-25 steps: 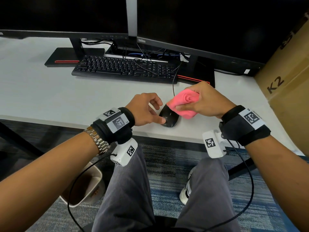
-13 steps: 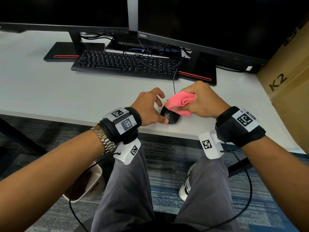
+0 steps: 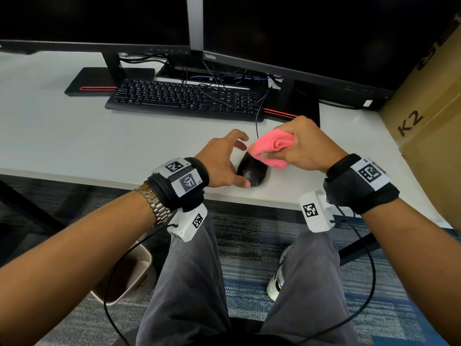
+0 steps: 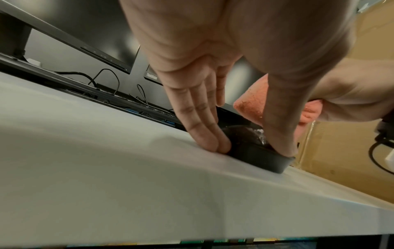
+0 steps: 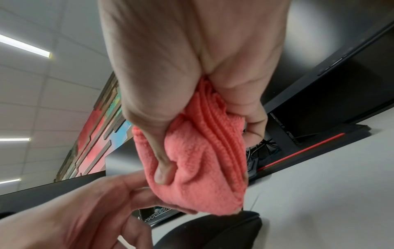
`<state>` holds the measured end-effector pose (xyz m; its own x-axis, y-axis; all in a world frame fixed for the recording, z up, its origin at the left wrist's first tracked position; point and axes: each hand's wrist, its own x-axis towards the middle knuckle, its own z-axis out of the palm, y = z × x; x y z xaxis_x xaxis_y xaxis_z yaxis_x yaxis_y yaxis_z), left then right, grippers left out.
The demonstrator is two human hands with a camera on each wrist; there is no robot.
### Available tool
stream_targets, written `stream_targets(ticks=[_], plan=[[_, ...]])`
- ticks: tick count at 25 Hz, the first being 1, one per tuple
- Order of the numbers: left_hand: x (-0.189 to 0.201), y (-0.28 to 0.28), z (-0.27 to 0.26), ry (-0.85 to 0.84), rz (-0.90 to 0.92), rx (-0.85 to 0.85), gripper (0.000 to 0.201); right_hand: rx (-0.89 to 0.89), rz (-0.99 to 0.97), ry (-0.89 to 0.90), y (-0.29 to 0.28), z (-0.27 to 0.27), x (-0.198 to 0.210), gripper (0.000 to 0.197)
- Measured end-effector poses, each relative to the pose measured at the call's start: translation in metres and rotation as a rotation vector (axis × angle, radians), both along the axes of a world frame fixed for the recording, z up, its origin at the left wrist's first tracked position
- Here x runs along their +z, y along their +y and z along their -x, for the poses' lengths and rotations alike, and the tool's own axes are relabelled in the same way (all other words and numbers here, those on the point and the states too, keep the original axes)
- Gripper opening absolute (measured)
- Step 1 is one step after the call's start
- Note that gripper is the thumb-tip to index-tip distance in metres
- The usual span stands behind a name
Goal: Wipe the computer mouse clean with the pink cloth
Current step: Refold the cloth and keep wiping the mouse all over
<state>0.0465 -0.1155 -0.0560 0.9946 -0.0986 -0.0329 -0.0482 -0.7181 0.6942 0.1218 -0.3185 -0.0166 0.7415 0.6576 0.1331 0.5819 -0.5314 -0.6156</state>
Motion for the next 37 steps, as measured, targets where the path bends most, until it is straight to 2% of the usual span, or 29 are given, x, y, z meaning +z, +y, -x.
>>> stream_targets(ticks=[4,6,7,11,13,16,20,27,32,37], plan=[[0.005,0.001,-0.004,0.048,0.037,-0.032,0.107,0.047,0.002,0.026,0.000,0.002,-0.003,0.024],[0.005,-0.001,-0.005,0.064,0.043,-0.042,0.111,0.064,-0.034,0.034,-0.005,0.001,0.002,0.015],[0.004,-0.001,-0.006,0.069,0.041,-0.042,0.112,0.039,-0.079,0.066,-0.010,-0.002,0.005,0.010],[0.001,-0.002,-0.010,0.082,0.031,-0.015,0.115,-0.216,-0.183,0.209,-0.023,-0.025,-0.001,0.023],[0.000,-0.003,-0.012,0.078,0.018,-0.010,0.114,-0.291,-0.152,0.264,-0.023,-0.031,-0.012,0.023],[-0.004,-0.004,-0.013,0.070,0.007,-0.011,0.112,-0.299,-0.094,0.307,-0.018,-0.032,-0.021,0.022],[-0.006,-0.007,-0.013,0.061,-0.025,-0.017,0.110,-0.311,-0.019,0.269,-0.008,-0.032,-0.021,0.019],[-0.006,-0.008,-0.014,0.057,-0.069,-0.032,0.109,-0.371,0.091,0.239,0.004,-0.041,-0.024,0.030],[-0.007,-0.009,-0.015,0.060,-0.099,-0.036,0.109,-0.328,0.144,0.242,0.003,-0.037,-0.021,0.035],[-0.007,-0.009,-0.015,0.058,-0.107,-0.040,0.108,-0.275,0.194,0.223,-0.008,-0.036,-0.008,0.032]])
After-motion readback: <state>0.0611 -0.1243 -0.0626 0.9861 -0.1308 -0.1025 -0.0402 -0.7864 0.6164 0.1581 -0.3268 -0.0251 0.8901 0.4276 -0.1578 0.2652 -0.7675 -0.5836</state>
